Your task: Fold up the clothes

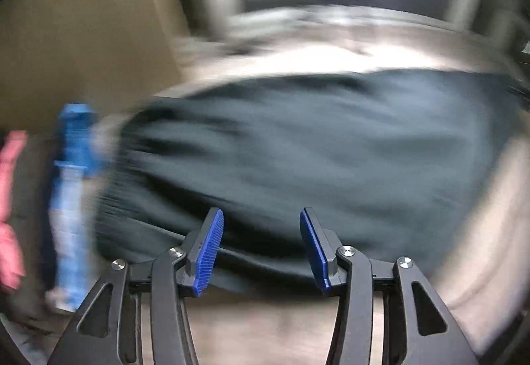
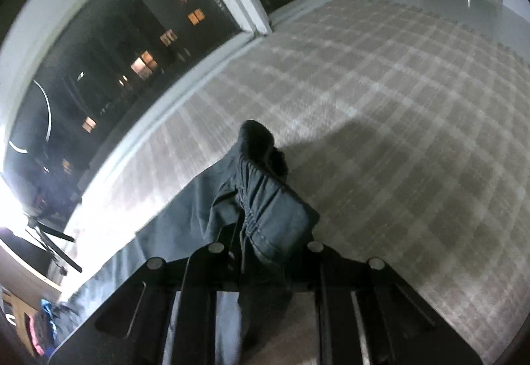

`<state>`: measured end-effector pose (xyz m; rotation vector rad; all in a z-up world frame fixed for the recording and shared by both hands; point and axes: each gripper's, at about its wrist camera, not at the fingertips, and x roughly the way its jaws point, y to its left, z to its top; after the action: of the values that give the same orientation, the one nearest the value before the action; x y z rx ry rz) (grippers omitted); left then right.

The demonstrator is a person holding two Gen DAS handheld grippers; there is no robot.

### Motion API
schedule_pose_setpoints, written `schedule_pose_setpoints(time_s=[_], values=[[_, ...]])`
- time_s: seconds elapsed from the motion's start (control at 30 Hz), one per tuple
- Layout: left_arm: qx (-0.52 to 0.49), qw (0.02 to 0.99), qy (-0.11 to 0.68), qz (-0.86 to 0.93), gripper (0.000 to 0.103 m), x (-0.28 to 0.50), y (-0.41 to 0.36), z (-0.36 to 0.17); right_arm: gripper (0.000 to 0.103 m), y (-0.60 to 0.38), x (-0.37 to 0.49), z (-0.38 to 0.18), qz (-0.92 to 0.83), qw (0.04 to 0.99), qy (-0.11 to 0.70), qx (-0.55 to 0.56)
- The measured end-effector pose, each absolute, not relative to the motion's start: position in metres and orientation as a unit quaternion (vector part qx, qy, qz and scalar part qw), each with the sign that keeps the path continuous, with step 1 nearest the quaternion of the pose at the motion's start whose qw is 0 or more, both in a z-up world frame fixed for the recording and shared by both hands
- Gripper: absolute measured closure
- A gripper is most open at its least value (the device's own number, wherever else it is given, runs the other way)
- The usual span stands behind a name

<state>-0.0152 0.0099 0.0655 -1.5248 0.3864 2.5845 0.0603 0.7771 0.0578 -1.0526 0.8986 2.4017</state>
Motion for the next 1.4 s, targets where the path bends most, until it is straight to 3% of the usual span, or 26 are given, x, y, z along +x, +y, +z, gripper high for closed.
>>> schedule_pose_setpoints(time_s=[0.1,0.2,0.27,0.4,0.57,0.83,1.0,1.07,1.17,1.4], values=[[-0.515,-0.027,0.079,0.853,0.044,-0.061,-0.051,0.061,0.087,0.779,0.052,0.057,0.851,0.185,0.312,-0.381],[-0.541,-0.029,0.028,0.84,0.043,-0.093,-0.08,0.045,0.087,0.783,0.047,0.056,0.849,0.19,0.303,-0.388],[-0.548,-0.034,0.05,0.834,0.043,-0.106,-0.078,0.031,0.087,0.786,0.045,0.054,0.846,0.199,0.3,-0.393],[-0.559,-0.064,0.068,0.824,0.033,-0.128,-0.077,0.004,0.087,0.794,0.048,0.049,0.835,0.216,0.311,-0.399],[-0.526,-0.066,0.07,0.845,0.041,-0.115,-0.07,0.031,0.087,0.801,0.056,0.043,0.829,0.216,0.327,-0.398],[-0.497,0.208,0.067,0.84,0.038,-0.014,0.063,0.079,0.087,0.814,0.07,0.029,0.811,0.2,0.4,-0.377],[-0.54,0.346,0.069,0.764,0.037,0.037,0.164,0.037,0.087,0.812,0.077,0.043,0.822,0.193,0.389,-0.369],[-0.569,0.357,0.072,0.737,0.037,0.04,0.19,0.006,0.087,0.81,0.074,0.044,0.815,0.201,0.38,-0.388],[-0.563,0.349,0.094,0.743,0.04,0.04,0.204,0.005,0.087,0.8,0.082,0.072,0.833,0.188,0.377,-0.36],[-0.491,0.289,0.042,0.821,0.041,0.044,0.131,0.08,0.087,0.688,0.086,0.189,0.907,0.135,0.25,-0.31]])
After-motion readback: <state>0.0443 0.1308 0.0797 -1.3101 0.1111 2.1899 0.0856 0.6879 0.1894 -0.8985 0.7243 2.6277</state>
